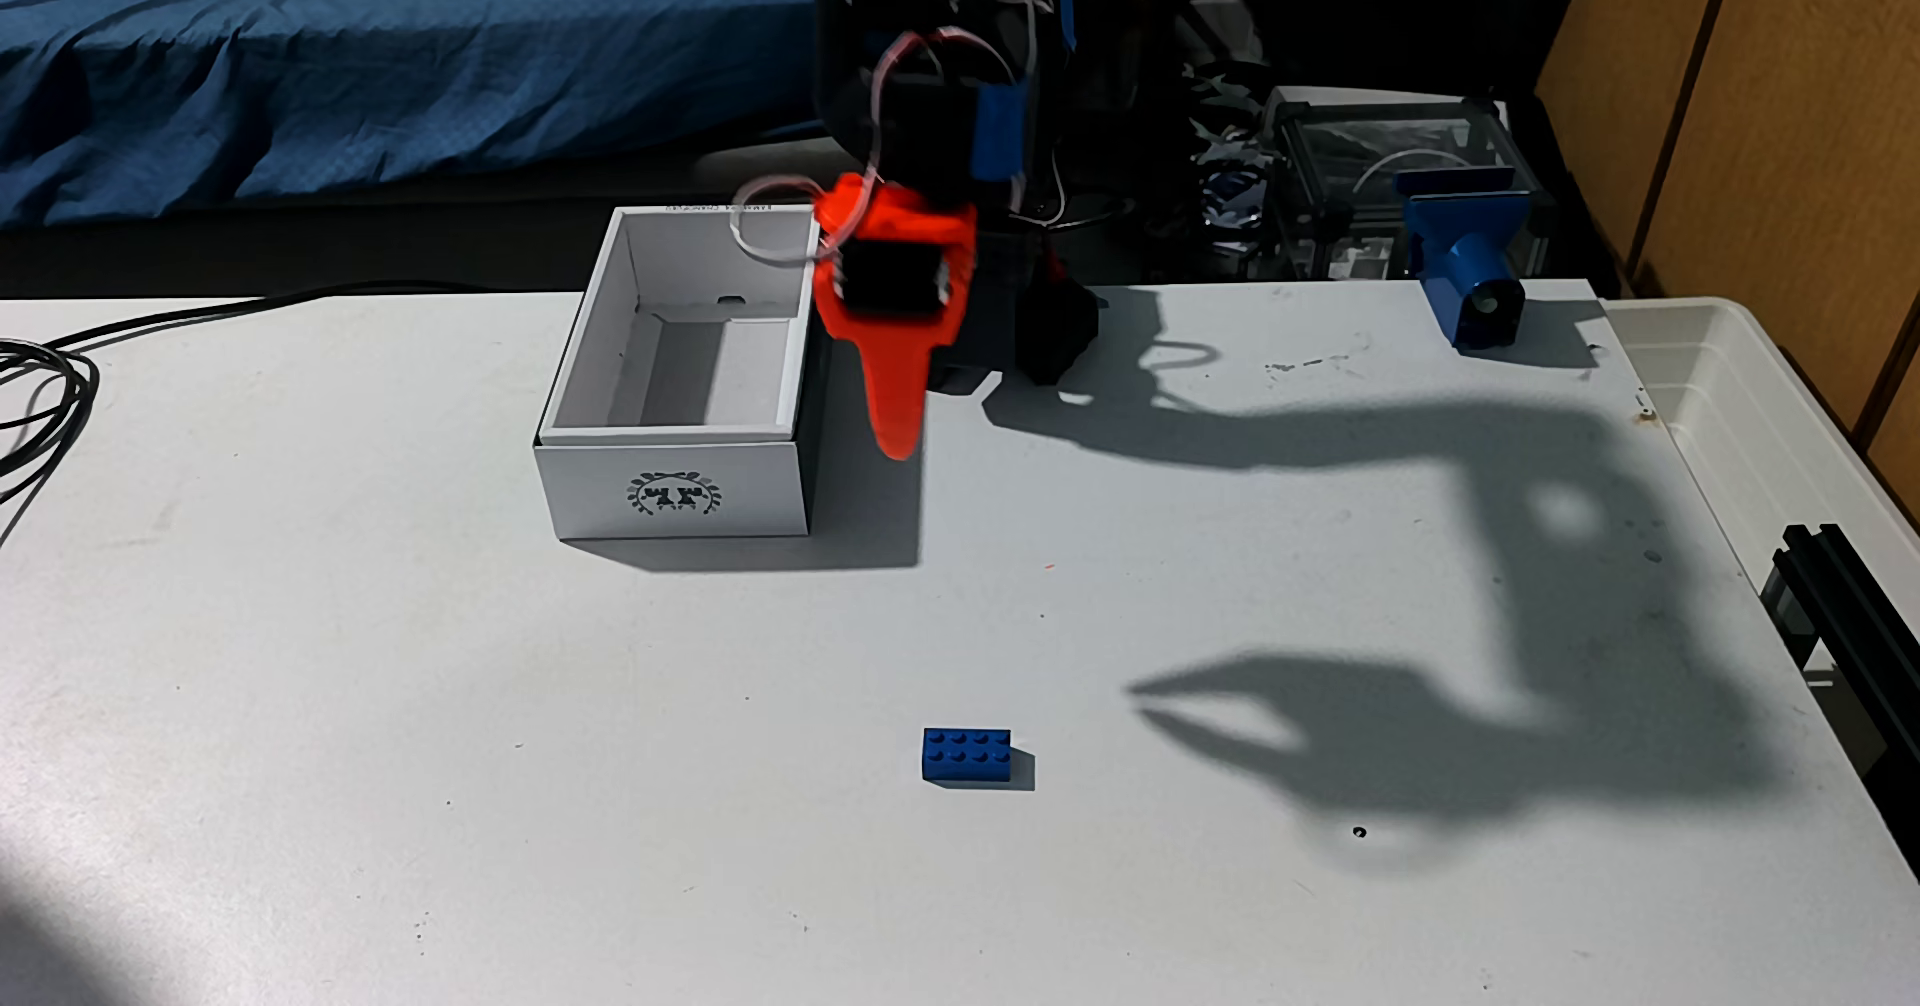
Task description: Grab the blue brick and place in box
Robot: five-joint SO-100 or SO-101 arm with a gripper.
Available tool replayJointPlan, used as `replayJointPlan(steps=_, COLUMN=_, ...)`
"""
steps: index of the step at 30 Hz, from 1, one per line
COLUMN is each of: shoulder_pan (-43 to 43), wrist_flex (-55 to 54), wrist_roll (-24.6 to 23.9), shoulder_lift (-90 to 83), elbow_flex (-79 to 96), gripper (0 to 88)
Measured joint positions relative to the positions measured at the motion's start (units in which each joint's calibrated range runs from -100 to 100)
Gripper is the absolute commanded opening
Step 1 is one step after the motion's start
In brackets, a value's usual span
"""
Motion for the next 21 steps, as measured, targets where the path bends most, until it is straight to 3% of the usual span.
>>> replayJointPlan(steps=7, shoulder_pan=-3.0, wrist_flex=-1.5, wrist_roll=-2.8, shoulder_lift=5.0, elbow_flex=-0.8, gripper=0.9)
replayJointPlan(steps=21, shoulder_pan=-3.8, wrist_flex=-13.9, wrist_roll=-4.0, shoulder_lift=14.0, elbow_flex=-1.2, gripper=0.9)
